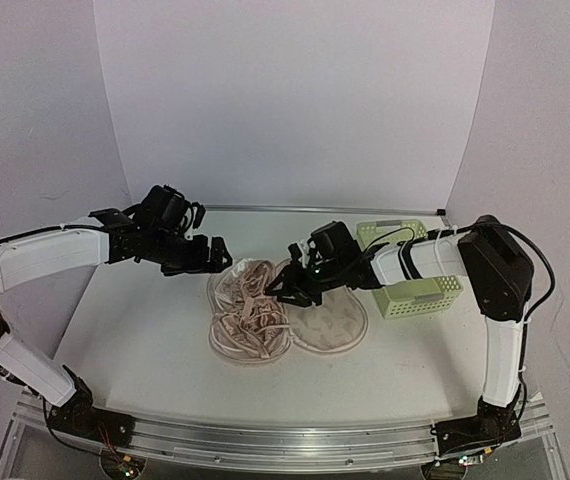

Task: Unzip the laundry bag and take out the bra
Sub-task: Adjust the bra in the laundry bag, then pick up the bra from the laundry bag.

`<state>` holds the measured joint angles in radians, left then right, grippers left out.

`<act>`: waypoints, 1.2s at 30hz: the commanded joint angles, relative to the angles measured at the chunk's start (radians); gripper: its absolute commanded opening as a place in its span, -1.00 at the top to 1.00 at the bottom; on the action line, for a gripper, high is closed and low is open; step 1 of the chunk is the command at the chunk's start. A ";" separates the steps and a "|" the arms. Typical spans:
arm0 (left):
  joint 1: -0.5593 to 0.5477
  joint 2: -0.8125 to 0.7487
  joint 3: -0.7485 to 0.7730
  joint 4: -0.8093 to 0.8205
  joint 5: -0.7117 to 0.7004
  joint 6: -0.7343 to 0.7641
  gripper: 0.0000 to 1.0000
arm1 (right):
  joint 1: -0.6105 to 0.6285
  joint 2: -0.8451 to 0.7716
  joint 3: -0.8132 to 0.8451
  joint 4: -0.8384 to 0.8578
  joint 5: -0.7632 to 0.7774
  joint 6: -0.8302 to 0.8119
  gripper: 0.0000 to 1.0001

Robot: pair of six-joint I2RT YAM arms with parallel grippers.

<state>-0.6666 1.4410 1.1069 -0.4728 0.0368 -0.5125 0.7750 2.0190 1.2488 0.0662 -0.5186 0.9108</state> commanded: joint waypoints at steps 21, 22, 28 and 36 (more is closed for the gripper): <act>0.005 -0.012 0.047 0.009 -0.026 0.025 -0.96 | 0.006 0.089 0.172 0.084 -0.021 -0.032 -0.04; 0.005 -0.013 0.047 0.010 -0.026 0.025 -0.96 | 0.006 0.098 0.179 0.074 -0.021 -0.033 -0.03; 0.005 -0.016 0.039 0.010 -0.027 0.023 -0.96 | 0.006 0.140 0.184 0.044 -0.027 -0.027 0.04; 0.005 -0.016 0.037 0.010 -0.026 0.026 -0.97 | 0.006 0.133 0.173 0.035 -0.036 -0.031 0.51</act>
<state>-0.6666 1.4452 1.1072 -0.4732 0.0231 -0.4976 0.7753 2.1746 1.3979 0.0807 -0.5446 0.8898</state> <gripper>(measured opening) 0.983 0.311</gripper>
